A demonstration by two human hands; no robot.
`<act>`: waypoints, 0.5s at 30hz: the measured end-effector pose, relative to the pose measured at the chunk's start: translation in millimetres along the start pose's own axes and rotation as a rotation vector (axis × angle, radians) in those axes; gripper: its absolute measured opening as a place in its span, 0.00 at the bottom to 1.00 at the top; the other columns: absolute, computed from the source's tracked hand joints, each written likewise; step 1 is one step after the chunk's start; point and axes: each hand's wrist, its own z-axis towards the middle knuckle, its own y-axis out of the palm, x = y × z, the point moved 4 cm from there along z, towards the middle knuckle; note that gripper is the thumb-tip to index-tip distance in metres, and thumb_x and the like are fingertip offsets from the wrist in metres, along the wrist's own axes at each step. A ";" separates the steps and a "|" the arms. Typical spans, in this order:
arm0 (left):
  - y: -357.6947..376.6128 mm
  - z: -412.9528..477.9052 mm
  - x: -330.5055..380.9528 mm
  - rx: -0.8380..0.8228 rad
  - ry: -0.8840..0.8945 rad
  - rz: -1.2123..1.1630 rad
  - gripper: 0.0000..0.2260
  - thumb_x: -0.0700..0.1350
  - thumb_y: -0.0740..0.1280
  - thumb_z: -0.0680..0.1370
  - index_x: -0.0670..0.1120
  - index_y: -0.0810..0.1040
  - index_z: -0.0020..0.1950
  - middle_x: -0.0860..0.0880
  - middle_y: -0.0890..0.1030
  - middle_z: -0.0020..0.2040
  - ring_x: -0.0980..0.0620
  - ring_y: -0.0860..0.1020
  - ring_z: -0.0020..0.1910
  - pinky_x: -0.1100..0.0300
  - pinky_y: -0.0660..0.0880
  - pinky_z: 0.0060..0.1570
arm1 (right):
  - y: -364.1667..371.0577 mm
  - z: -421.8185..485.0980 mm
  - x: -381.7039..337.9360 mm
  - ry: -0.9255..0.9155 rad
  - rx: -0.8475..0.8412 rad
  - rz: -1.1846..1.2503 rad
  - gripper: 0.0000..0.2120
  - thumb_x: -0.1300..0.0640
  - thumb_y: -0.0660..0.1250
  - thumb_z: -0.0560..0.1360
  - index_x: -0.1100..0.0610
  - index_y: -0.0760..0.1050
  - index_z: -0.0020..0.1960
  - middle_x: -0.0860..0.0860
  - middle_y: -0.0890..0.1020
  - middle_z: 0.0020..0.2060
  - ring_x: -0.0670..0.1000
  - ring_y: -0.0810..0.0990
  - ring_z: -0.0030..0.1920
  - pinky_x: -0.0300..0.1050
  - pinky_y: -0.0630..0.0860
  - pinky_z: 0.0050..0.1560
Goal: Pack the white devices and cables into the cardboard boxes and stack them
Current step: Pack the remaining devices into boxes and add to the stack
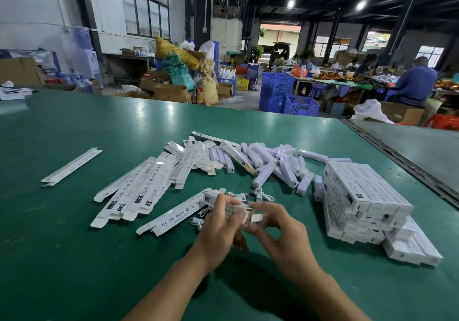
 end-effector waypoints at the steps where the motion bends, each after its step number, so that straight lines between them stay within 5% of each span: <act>1: 0.7 0.1 -0.2 -0.015 -0.016 -0.049 0.11 0.64 0.62 0.74 0.60 0.70 0.50 0.47 0.85 0.40 0.45 0.83 0.33 0.53 0.79 0.35 | 0.7 -0.6 0.6 0.032 0.001 0.023 0.19 0.57 0.75 0.73 0.43 0.73 0.58 0.43 0.82 0.42 0.44 0.82 0.42 0.41 0.79 0.44; 7: 1.0 -1.5 -0.4 -0.009 -0.060 -0.117 0.12 0.63 0.63 0.75 0.58 0.71 0.51 0.43 0.84 0.42 0.36 0.82 0.37 0.41 0.80 0.42 | 0.5 0.4 -0.2 0.055 0.037 0.077 0.13 0.54 0.74 0.73 0.46 0.76 0.55 0.40 0.83 0.39 0.43 0.83 0.39 0.35 0.77 0.42; 10: 1.2 -3.0 -1.9 0.000 -0.060 -0.055 0.07 0.59 0.62 0.77 0.58 0.72 0.51 0.45 0.84 0.45 0.39 0.82 0.45 0.38 0.78 0.50 | 2.8 -0.7 6.6 0.211 0.041 0.241 0.15 0.55 0.76 0.70 0.43 0.77 0.53 0.45 0.84 0.40 0.48 0.83 0.38 0.42 0.80 0.42; 12: 2.6 -4.0 -2.7 -0.019 -0.060 -0.013 0.04 0.57 0.62 0.77 0.60 0.72 0.50 0.49 0.84 0.45 0.47 0.82 0.46 0.46 0.79 0.51 | 4.9 -1.0 11.5 0.319 0.074 0.355 0.17 0.56 0.78 0.67 0.40 0.77 0.50 0.48 0.84 0.44 0.54 0.84 0.39 0.49 0.82 0.44; 15: 6.1 -6.3 -1.2 -0.051 -0.046 0.014 0.02 0.56 0.60 0.78 0.63 0.71 0.50 0.59 0.85 0.44 0.61 0.81 0.43 0.68 0.74 0.44 | 3.6 -1.2 13.4 0.331 0.076 0.364 0.14 0.53 0.76 0.66 0.42 0.79 0.49 0.55 0.83 0.39 0.56 0.84 0.37 0.42 0.81 0.40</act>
